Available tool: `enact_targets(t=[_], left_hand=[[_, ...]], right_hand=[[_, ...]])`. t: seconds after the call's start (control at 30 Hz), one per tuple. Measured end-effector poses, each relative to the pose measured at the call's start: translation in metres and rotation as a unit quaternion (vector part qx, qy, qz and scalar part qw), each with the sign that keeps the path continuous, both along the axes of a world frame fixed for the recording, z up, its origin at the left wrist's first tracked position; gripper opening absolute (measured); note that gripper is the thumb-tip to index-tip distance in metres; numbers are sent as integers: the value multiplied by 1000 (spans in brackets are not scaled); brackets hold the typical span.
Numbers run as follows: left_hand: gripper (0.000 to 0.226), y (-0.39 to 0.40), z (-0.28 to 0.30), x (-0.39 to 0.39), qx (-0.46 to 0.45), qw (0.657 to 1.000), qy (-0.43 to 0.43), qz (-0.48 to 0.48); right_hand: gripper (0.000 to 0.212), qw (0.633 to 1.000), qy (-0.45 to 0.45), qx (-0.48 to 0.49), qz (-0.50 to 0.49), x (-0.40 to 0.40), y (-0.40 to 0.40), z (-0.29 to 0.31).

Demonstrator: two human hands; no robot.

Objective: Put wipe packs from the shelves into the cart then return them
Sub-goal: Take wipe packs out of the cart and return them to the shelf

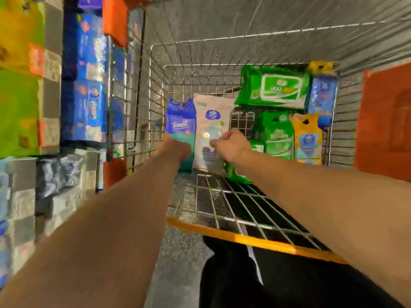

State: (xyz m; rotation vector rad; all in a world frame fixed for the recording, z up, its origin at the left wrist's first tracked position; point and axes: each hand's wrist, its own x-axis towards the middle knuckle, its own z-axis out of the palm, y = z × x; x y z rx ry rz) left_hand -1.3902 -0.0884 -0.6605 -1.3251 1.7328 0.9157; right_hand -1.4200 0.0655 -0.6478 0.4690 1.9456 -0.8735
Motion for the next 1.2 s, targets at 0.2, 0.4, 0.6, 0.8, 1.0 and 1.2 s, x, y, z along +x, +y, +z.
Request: enact_targets(t=[0.2,0.4,0.6,0.8,1.0,1.2], left_hand=[[70,12,-14,8,-87,996,15,5],[75,9,-15,17,-107,993,17,-53],[66,4,-22,10,-117,993,5,-3],[61,1,-21,10,-99,994,19,40],[42,-3,-20,13,-91,993,60,55],[48,-1,-16,7,-80,995,31,41]], right_hand=[[39,996,-26,-2,-90,-6,-27,-30],[87,985,-73,68,-140,-14,-41,-58],[87,986,-98,72,-110,-24,-35,-100],[95,970,-127,-11,-209,-24,-38,-69],[95,968,-140,-27,-207,-18,-34,-77],[88,971,-130,-5,-202,-18,-39,-72]])
